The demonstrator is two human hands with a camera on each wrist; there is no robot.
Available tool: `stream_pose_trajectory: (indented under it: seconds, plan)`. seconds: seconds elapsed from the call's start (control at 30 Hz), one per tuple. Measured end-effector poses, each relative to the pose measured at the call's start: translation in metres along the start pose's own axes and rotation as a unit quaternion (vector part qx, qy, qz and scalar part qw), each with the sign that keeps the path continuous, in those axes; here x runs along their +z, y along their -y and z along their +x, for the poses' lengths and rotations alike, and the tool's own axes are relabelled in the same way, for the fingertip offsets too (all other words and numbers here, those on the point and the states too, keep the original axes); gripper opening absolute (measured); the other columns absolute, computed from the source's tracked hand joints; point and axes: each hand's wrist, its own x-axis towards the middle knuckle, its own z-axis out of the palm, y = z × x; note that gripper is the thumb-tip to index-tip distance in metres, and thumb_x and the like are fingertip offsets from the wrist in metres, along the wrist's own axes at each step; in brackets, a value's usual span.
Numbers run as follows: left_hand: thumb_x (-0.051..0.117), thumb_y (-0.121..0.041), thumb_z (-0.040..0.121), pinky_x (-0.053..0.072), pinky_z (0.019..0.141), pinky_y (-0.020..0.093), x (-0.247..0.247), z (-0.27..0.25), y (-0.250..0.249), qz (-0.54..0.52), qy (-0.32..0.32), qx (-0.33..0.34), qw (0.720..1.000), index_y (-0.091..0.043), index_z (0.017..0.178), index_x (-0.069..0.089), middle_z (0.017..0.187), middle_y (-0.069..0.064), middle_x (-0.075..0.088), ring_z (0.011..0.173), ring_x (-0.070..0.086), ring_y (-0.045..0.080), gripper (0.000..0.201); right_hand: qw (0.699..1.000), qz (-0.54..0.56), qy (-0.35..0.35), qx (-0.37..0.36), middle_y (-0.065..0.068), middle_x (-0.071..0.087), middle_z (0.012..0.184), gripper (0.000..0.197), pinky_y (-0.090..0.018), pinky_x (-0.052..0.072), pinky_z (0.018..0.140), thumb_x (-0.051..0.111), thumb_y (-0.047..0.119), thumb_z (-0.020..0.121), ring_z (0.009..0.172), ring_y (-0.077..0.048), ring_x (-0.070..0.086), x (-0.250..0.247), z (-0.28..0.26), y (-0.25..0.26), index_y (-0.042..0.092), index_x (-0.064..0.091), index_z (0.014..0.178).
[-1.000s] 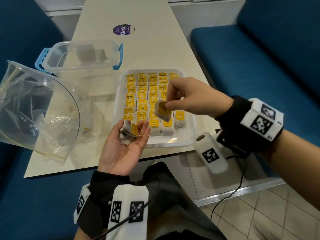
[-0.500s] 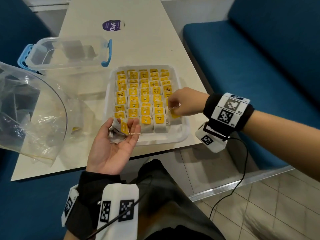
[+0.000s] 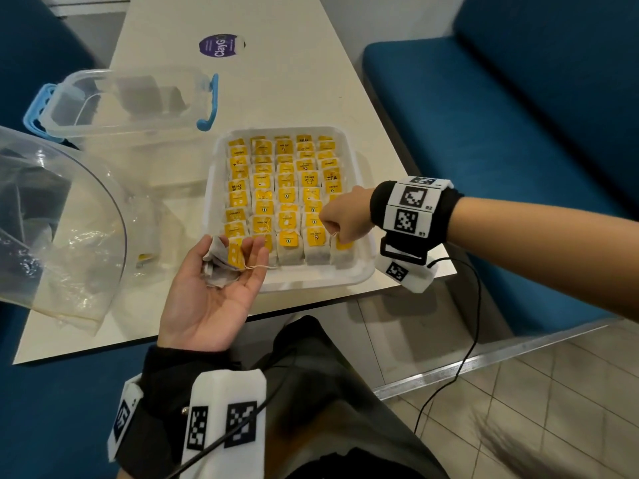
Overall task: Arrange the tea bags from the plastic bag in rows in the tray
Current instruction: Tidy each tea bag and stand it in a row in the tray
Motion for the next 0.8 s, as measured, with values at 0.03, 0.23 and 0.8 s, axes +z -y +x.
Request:
stream_pose_trajectory:
  seconds: [0.03, 0.23, 0.8]
  plan:
    - [0.073, -0.014, 0.044, 0.056, 0.076, 0.041, 0.000, 0.000, -0.001, -0.002, 0.000, 0.001, 1.000, -0.007, 0.060, 0.066, 0.085, 0.015, 0.068, 0.090, 0.069, 0.025, 0.019, 1.000, -0.005, 0.006, 0.002, 0.003, 0.032, 0.065, 0.020, -0.023, 0.021, 0.054, 0.046, 0.005, 0.087, 0.056, -0.012, 0.025, 0.001, 0.003, 0.000, 0.015, 0.037, 0.072]
    - [0.074, -0.014, 0.043, 0.056, 0.077, 0.041, -0.002, -0.001, -0.002, -0.013, -0.010, 0.004, 1.000, -0.007, 0.062, 0.067, 0.087, 0.015, 0.067, 0.091, 0.068, 0.025, 0.021, 0.999, -0.028, -0.014, 0.022, -0.002, 0.049, 0.085, 0.005, -0.025, 0.035, 0.064, 0.057, 0.013, 0.088, 0.078, -0.019, 0.044, 0.001, 0.014, 0.002, 0.010, 0.053, 0.089]
    - [0.074, -0.015, 0.046, 0.059, 0.069, 0.036, 0.000, -0.003, -0.001, -0.002, 0.005, -0.005, 1.000, -0.007, 0.062, 0.066, 0.087, 0.016, 0.069, 0.088, 0.069, 0.026, 0.019, 0.994, -0.027, -0.065, 0.081, -0.003, 0.054, 0.091, 0.016, -0.039, 0.030, 0.099, 0.054, 0.014, 0.089, 0.092, -0.020, 0.050, -0.005, 0.010, -0.003, 0.012, 0.062, 0.104]
